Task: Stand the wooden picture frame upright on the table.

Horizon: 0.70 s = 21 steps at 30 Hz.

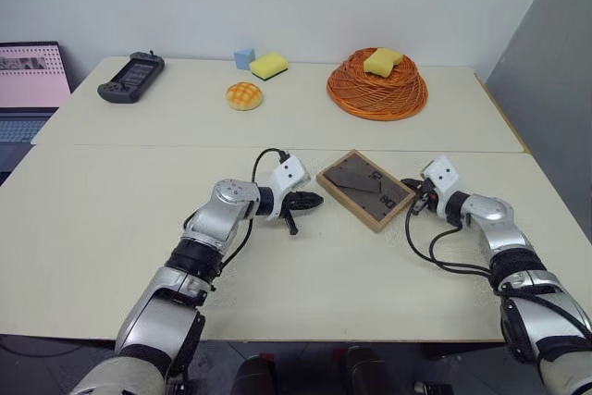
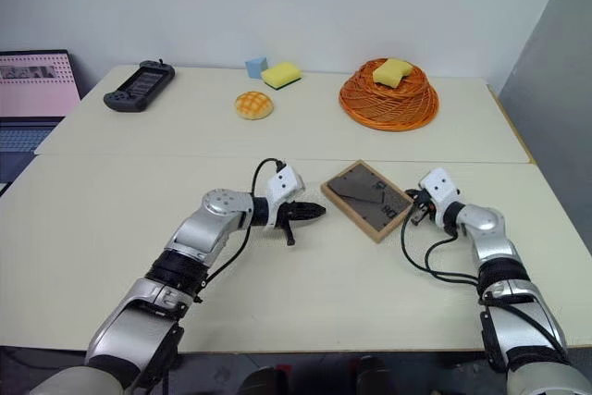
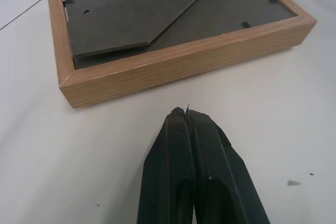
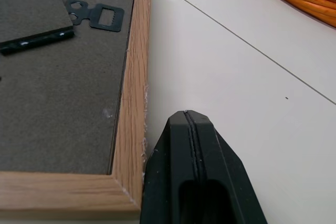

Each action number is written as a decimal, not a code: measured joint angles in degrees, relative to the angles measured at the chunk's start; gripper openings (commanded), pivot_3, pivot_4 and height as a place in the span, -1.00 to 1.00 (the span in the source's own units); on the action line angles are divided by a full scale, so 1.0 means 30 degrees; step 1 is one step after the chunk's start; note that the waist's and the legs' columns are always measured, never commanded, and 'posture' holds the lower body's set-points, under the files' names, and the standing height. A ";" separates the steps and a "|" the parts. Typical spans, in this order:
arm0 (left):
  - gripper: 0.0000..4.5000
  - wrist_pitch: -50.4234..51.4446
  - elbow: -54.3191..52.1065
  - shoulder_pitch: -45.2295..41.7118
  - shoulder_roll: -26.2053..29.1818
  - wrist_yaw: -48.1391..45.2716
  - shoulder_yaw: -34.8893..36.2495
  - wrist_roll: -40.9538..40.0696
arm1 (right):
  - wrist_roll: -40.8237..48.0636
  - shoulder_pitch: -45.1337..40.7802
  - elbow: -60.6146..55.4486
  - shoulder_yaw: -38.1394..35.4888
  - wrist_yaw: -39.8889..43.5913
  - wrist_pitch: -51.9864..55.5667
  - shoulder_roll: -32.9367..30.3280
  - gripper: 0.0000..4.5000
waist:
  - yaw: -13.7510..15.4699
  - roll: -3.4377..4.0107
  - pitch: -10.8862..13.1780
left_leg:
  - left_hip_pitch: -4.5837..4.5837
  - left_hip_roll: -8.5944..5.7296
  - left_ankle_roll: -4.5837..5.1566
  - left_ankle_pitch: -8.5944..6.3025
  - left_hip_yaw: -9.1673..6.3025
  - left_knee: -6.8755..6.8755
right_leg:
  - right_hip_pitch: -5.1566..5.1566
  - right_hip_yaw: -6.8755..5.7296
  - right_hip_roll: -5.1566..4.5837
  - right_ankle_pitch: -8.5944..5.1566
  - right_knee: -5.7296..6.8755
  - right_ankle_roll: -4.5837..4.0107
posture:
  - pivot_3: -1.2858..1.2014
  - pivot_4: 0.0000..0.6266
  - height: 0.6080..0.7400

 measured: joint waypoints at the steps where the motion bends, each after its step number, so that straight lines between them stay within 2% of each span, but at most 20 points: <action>1: -0.99 -0.0304 0.0559 -0.0227 -0.0024 0.0038 0.0007 0.0107 | 0.0079 0.0388 -0.0561 -0.0081 0.0038 0.0131 0.0003 -1.00 | 0.0001 0.0001 -0.0001 | 0.0000 -0.0001 0.0004 -0.0003 0.0000 0.0002 | 0.0000 0.0001 0.0000 0.0000 0.0004 0.0000 | 0.03 -0.52 1.00; 7: -0.99 -0.1988 0.3726 -0.1424 -0.0127 0.0394 0.0264 0.0631 | 0.0855 0.2862 -0.4855 -0.0355 0.0236 0.1897 0.0115 -1.00 | 0.0001 0.0001 0.0000 | -0.0001 -0.0005 0.0028 -0.0017 -0.0006 0.0000 | 0.0000 -0.0001 0.0002 -0.0001 0.0012 0.0001 | 0.03 -0.52 1.00; 10: -0.99 -0.2764 0.4909 -0.2063 -0.0218 0.0404 0.0601 0.0760 | 0.1484 0.4845 -0.8620 -0.0414 -0.0060 0.4044 0.0549 -1.00 | -0.0009 0.0009 0.0001 | -0.0003 -0.0004 0.0039 -0.0023 -0.0015 -0.0003 | -0.0002 -0.0003 0.0009 -0.0002 0.0017 0.0002 | 0.03 -0.52 1.00; 21: -0.99 -0.3545 0.5631 -0.2501 0.0075 -0.0319 0.0978 0.0808 | 0.2371 0.7879 -1.6474 -0.0260 -0.1778 0.9028 0.2266 -1.00 | 0.0004 0.0011 0.0003 | -0.0006 -0.0003 0.0042 -0.0025 -0.0018 -0.0004 | -0.0008 -0.0007 0.0018 -0.0009 0.0020 0.0002 | 0.03 -0.52 1.00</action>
